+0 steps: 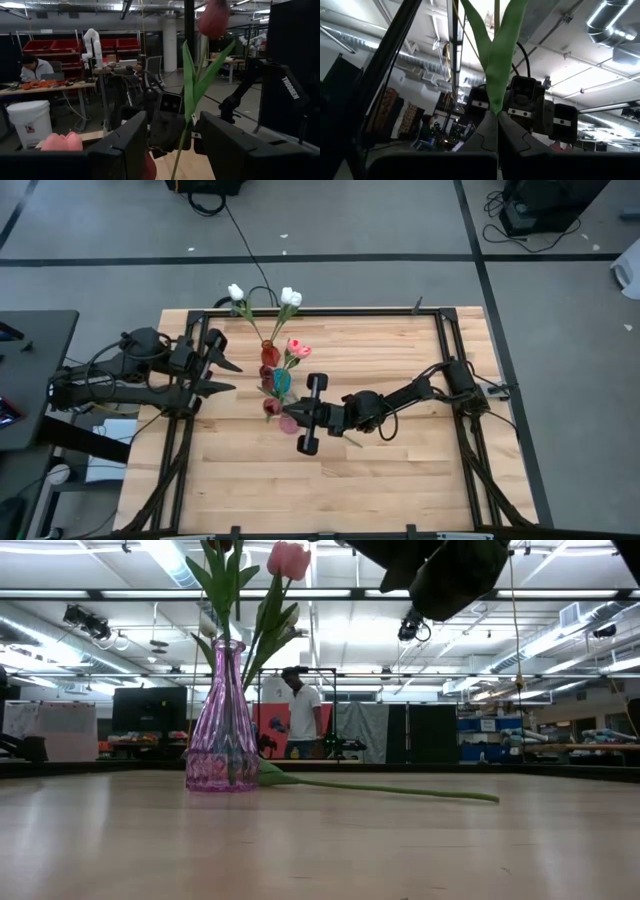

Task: Sort flowers into vase by color
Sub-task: Put the red flower into the purple vase

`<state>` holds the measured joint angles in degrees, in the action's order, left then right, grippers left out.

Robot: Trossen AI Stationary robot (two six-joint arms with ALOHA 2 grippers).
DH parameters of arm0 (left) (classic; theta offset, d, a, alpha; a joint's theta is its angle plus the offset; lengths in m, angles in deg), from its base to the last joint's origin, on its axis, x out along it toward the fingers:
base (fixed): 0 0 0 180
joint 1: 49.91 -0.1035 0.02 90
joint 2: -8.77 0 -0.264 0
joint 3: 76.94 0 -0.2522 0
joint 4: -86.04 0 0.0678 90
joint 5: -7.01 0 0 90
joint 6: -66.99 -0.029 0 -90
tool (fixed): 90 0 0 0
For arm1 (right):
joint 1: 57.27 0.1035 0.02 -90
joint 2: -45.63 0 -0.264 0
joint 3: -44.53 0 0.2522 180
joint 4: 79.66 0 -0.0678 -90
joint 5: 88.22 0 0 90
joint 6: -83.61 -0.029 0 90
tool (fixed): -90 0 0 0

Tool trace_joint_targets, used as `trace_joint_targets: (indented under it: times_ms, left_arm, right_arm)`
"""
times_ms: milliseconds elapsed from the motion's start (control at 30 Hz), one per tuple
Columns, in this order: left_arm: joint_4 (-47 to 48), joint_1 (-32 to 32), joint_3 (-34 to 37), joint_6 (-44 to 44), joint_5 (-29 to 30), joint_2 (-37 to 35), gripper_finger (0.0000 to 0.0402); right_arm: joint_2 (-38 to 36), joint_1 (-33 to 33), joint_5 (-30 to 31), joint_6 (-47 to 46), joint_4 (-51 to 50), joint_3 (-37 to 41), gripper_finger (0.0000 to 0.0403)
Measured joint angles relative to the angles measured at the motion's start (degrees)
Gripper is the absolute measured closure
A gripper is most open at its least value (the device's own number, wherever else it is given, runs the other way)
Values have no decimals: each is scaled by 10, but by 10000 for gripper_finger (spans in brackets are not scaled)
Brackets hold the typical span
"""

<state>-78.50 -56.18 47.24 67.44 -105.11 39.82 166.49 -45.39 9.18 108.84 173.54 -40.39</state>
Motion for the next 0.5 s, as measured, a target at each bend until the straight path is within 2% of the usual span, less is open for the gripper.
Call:
trace_joint_targets:
  times_ms: [500]
  left_arm:
    - [0,0,0,-3,21,1,214]
  right_arm:
    - [0,-28,-15,-56,-51,0,398]
